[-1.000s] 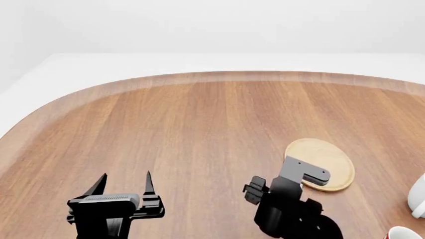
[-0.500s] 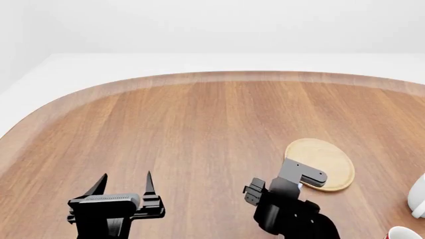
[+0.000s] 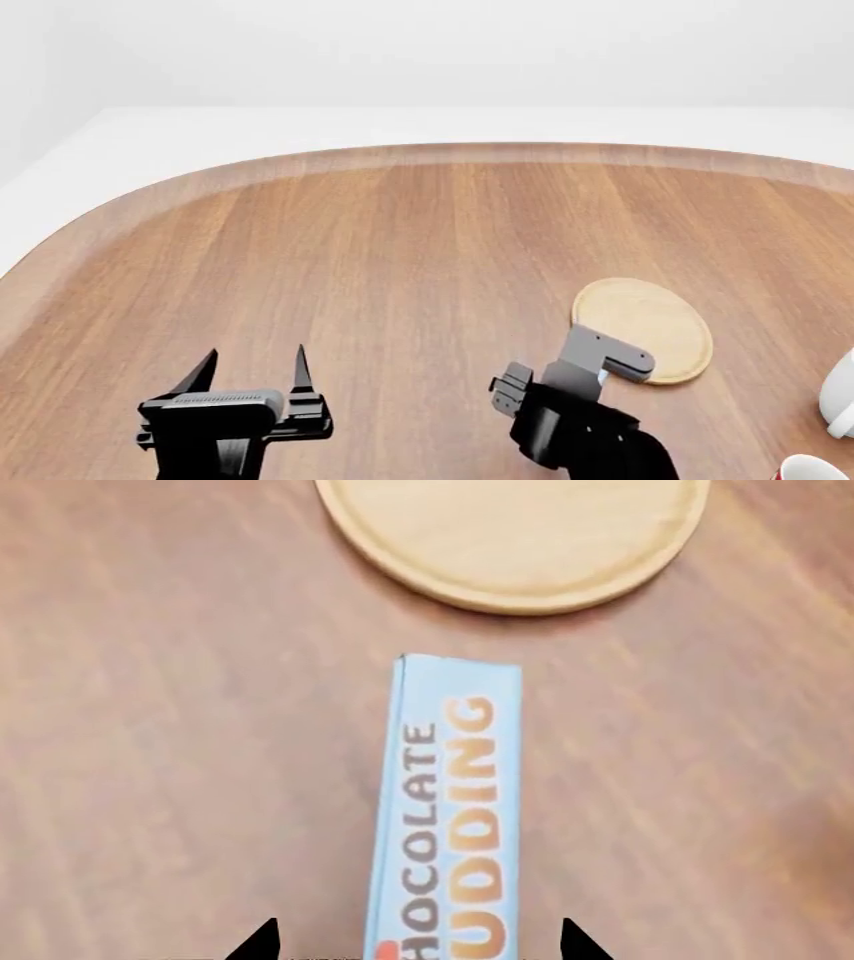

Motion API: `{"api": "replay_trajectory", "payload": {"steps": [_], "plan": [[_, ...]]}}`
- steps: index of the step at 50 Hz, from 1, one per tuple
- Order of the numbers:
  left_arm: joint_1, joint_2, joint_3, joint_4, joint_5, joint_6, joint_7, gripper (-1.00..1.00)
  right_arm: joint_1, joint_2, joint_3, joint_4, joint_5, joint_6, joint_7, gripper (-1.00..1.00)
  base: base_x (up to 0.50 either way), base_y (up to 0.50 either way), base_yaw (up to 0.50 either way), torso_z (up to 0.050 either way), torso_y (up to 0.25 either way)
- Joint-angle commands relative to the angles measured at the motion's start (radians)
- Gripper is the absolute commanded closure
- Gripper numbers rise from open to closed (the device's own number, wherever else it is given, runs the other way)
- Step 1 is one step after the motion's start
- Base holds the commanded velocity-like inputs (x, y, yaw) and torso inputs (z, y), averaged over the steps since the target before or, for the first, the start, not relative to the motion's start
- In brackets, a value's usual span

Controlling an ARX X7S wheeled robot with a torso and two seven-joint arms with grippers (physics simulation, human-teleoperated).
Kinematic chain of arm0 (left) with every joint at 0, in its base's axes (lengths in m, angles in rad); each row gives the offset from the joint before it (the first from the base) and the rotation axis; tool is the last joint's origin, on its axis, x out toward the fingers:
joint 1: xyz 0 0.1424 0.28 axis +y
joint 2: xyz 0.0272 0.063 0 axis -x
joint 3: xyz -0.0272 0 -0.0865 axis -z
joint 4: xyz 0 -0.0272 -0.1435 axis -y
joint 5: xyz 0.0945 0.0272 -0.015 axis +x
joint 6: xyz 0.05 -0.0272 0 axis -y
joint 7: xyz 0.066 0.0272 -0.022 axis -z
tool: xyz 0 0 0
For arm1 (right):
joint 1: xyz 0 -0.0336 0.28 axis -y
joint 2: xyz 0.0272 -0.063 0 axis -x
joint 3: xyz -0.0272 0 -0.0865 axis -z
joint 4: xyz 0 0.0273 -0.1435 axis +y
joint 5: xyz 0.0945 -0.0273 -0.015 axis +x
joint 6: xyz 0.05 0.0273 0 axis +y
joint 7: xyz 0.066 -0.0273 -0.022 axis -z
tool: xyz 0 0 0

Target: Put the chocolate pudding to the left of the plate.

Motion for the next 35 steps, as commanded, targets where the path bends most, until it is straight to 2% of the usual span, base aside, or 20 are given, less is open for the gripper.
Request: {"api": "replay_trajectory", "payload": {"steps": [1, 35], "plan": [[-0.001, -0.003, 0.005, -0.004, -0.001, 0.002, -0.002, -1.0, 0.002, 0.001, -0.003, 0.047, 0.008, -0.025, -0.012, -1.0, 0.0, 0.0, 0.0, 0.0, 0.0], [-0.004, -0.012, 0.016, -0.005, -0.007, 0.005, -0.012, -1.0, 0.03, 0.005, -0.007, 0.179, 0.043, -0.067, -0.051, -1.0, 0.0, 0.0, 0.0, 0.0, 0.0]]}}
